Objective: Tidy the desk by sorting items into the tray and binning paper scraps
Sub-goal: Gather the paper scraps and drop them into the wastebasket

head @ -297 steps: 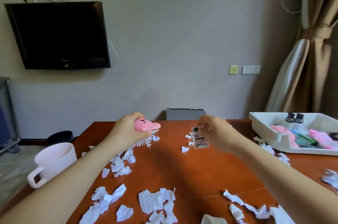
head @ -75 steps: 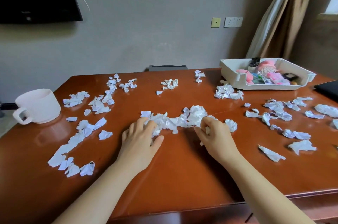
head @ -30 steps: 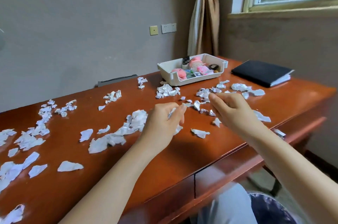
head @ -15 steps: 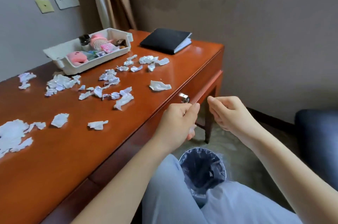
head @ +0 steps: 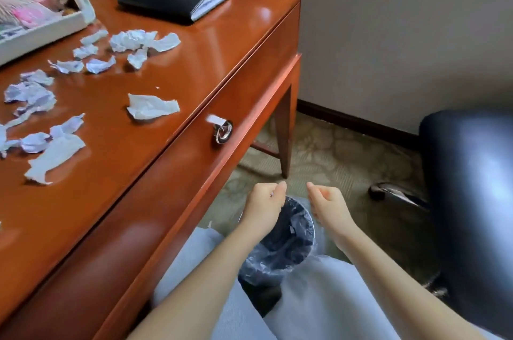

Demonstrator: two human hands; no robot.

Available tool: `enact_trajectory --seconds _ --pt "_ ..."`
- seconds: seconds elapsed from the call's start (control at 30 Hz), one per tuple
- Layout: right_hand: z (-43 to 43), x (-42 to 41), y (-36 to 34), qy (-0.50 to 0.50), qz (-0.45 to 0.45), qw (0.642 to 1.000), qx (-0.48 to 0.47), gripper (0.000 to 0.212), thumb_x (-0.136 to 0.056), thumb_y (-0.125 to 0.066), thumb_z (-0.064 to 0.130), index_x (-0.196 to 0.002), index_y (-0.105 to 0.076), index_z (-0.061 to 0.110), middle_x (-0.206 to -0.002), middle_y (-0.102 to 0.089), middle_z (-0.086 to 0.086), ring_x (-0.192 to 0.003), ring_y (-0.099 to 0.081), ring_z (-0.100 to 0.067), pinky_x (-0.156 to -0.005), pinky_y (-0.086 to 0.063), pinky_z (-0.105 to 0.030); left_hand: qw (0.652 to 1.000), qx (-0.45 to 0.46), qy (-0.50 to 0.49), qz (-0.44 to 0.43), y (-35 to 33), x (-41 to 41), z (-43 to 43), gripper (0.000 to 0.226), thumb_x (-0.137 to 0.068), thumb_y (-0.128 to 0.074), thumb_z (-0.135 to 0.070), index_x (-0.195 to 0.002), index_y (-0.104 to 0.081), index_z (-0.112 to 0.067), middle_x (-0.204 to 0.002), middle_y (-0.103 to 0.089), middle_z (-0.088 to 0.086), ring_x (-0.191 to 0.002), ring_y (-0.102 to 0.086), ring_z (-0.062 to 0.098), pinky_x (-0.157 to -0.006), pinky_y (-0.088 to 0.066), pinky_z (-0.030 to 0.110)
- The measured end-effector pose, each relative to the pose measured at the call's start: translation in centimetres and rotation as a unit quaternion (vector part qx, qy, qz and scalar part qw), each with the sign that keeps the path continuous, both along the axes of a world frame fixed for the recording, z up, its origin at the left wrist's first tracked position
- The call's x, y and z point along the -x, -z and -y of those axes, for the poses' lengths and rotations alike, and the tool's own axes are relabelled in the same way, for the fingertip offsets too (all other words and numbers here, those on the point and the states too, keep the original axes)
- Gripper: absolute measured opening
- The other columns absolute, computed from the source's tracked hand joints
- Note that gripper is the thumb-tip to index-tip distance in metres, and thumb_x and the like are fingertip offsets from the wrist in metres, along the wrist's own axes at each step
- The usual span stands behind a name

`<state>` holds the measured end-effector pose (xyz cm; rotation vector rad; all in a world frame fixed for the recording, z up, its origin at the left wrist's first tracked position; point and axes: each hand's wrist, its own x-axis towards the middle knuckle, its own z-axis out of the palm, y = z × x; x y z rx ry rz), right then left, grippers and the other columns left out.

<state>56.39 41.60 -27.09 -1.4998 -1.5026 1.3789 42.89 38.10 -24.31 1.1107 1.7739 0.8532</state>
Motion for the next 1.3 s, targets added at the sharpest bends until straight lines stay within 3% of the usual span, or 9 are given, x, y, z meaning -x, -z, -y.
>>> enact_trajectory --seconds 0.23,0.33,0.57,0.7,0.77,0.83,0.93,1.03,1.3 --pt "-0.8 3.0 6.2 0.034 0.052 0.995 0.078 0.048 -0.097 -0.041 0.016 -0.051 -0.026 0.014 -0.050 -0.030 -0.004 -0.053 -0.028 -0.016 -0.054 -0.024 -0.030 0.992 0.087 0.004 -0.094 5.2 0.2 -1.9 0.039 -0.097 -0.034 -0.020 -0.059 -0.031 -0.016 -0.061 -0.040 0.003 -0.063 -0.038 0.022 -0.059 -0.025 0.034" --pt "-1.4 4.1 7.9 0.023 0.093 0.991 0.093 0.047 -0.096 -0.040 0.017 -0.052 -0.026 0.015 -0.050 -0.028 0.002 -0.050 -0.024 -0.012 -0.050 -0.021 -0.029 0.983 0.140 0.059 -0.100 7.2 0.6 -2.8 0.025 -0.098 -0.028 -0.019 -0.077 -0.039 -0.011 -0.095 -0.057 0.020 -0.088 -0.049 0.032 -0.071 -0.031 0.036" --pt "-2.4 6.1 11.3 -0.010 0.148 0.981 0.122 0.036 -0.095 -0.039 0.012 -0.059 -0.040 0.010 -0.060 -0.044 -0.002 -0.059 -0.038 -0.016 -0.053 -0.026 -0.029 0.971 0.170 0.139 -0.093 11.3 1.4 -3.5 0.007 -0.099 -0.030 -0.013 -0.105 -0.033 -0.012 -0.122 -0.040 0.015 -0.110 -0.043 0.030 -0.095 -0.039 0.044" --pt "-2.4 6.3 11.8 -0.031 0.120 0.979 0.160 0.024 -0.095 -0.039 0.013 -0.076 -0.055 0.013 -0.075 -0.058 -0.003 -0.077 -0.051 -0.021 -0.069 -0.040 -0.032 0.932 0.221 0.213 -0.194 12.7 2.3 -2.9 0.051 -0.099 -0.031 -0.024 -0.147 -0.015 -0.018 -0.155 -0.014 0.005 -0.143 -0.011 0.026 -0.117 -0.013 0.045" --pt "-2.4 6.1 11.6 -0.050 0.134 0.977 0.160 0.026 -0.097 -0.037 0.014 -0.103 -0.061 0.010 -0.103 -0.065 -0.008 -0.097 -0.056 -0.023 -0.088 -0.042 -0.035 0.912 0.234 0.246 -0.229 12.6 2.5 -2.4 0.059 -0.100 -0.030 -0.028 -0.151 -0.001 -0.021 -0.160 0.003 0.000 -0.147 0.006 0.021 -0.119 0.001 0.044" --pt "-2.4 5.6 11.1 -0.080 0.164 0.971 0.152 0.035 -0.099 -0.035 0.015 -0.129 -0.052 0.006 -0.133 -0.055 -0.010 -0.122 -0.049 -0.023 -0.104 -0.035 -0.033 0.902 0.228 0.269 -0.248 12.1 2.5 -2.1 0.060 -0.101 -0.029 -0.031 -0.151 0.002 -0.022 -0.160 0.009 -0.001 -0.147 0.012 0.018 -0.119 0.005 0.043" --pt "-2.3 4.5 10.1 -0.159 0.255 0.950 0.089 0.041 -0.098 -0.037 0.019 -0.138 -0.042 0.012 -0.143 -0.046 -0.005 -0.134 -0.040 -0.022 -0.106 -0.032 -0.032 0.876 0.202 0.306 -0.314 10.5 2.3 -1.7 0.059 -0.101 -0.025 -0.035 -0.151 0.001 -0.019 -0.160 0.006 0.002 -0.147 0.011 0.019 -0.118 0.004 0.043" --pt "-2.5 3.4 8.3 -0.245 0.370 0.895 -0.036 0.042 -0.097 -0.037 0.024 -0.139 -0.039 0.018 -0.149 -0.037 -0.004 -0.142 -0.026 -0.025 -0.110 -0.028 -0.037 0.857 0.151 0.321 -0.375 8.1 2.1 -1.0 0.058 -0.101 -0.024 -0.036 -0.151 -0.002 -0.015 -0.160 0.004 0.004 -0.147 0.008 0.020 -0.118 0.003 0.044" --pt "-3.1 1.3 -0.2 -0.288 0.440 0.828 -0.195 0.049 -0.099 -0.035 0.032 -0.146 -0.026 0.023 -0.158 -0.019 0.001 -0.147 -0.012 -0.021 -0.116 -0.016 -0.038 0.836 0.030 0.314 -0.448 -1.2 2.4 0.7 0.059 -0.101 -0.025 -0.037 -0.151 -0.006 -0.011 -0.160 0.000 0.006 -0.147 0.006 0.018 -0.118 0.001 0.041"
